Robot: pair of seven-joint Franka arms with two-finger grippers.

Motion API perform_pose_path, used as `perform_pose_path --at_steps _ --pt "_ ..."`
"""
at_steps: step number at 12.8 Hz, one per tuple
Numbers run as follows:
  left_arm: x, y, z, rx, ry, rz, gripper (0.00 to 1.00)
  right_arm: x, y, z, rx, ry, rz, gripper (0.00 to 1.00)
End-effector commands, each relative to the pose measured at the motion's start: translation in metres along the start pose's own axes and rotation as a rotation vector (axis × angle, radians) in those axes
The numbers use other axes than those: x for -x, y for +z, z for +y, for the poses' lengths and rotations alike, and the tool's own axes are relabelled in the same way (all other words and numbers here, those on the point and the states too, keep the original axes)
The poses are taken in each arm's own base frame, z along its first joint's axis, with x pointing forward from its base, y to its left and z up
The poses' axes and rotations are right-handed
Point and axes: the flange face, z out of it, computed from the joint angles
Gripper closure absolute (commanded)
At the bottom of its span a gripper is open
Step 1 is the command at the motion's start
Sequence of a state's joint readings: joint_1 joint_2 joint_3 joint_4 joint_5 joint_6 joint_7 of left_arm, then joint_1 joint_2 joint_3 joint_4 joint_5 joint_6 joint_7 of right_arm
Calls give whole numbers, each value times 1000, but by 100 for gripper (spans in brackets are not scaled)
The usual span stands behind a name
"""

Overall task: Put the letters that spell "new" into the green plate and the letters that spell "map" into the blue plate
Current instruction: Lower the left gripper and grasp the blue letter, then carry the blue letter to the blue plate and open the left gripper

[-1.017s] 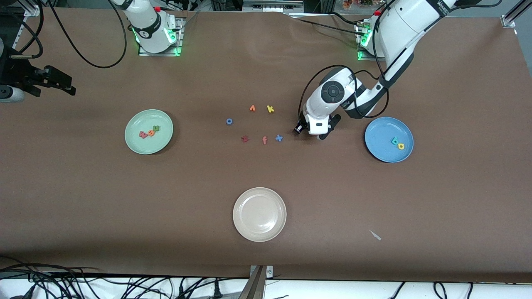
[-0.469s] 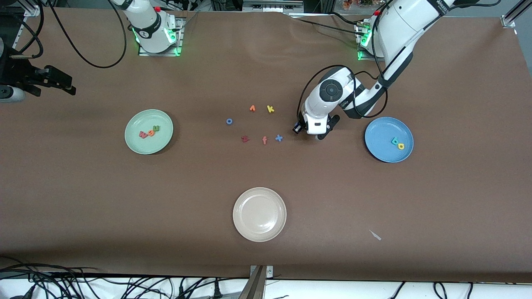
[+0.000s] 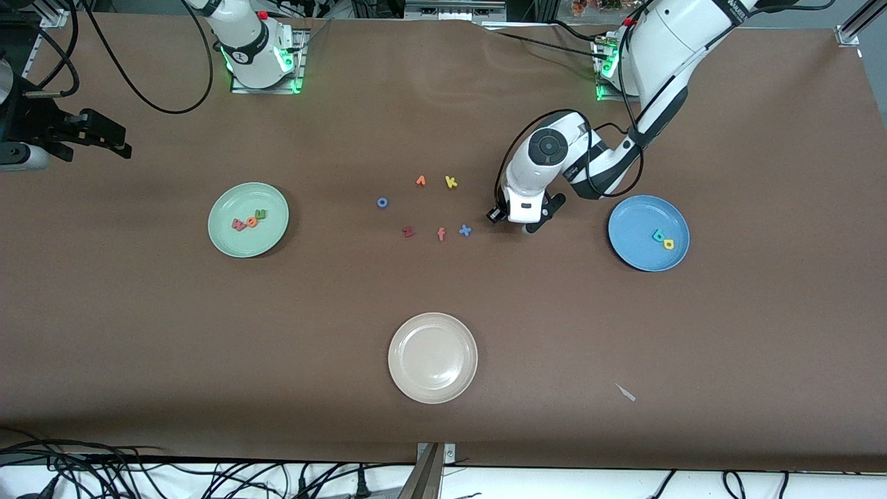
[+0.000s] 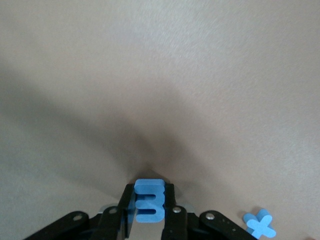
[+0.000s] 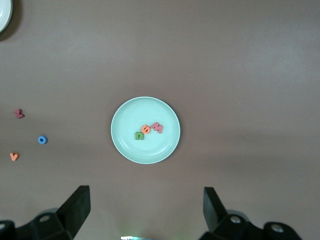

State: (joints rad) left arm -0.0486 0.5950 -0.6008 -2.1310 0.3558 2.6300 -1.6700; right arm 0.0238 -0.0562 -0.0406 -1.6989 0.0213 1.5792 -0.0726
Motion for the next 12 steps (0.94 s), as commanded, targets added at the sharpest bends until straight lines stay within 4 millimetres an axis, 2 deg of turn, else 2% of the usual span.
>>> perform_pose_path --at_steps 1,4,6,9,12 --pt "-17 -24 -2 -33 101 60 96 -2 -7 1 -13 17 9 0" --pt "-56 -44 -12 -75 229 79 96 -2 -6 0 -13 16 9 0" --pt "-100 -64 -24 -98 298 96 96 -3 -6 0 -15 16 9 0" --pt "-155 -76 -52 -168 410 78 96 -3 -4 3 -16 22 5 0" --pt "-191 -86 -77 -233 523 45 96 -3 -4 5 -16 25 4 0"
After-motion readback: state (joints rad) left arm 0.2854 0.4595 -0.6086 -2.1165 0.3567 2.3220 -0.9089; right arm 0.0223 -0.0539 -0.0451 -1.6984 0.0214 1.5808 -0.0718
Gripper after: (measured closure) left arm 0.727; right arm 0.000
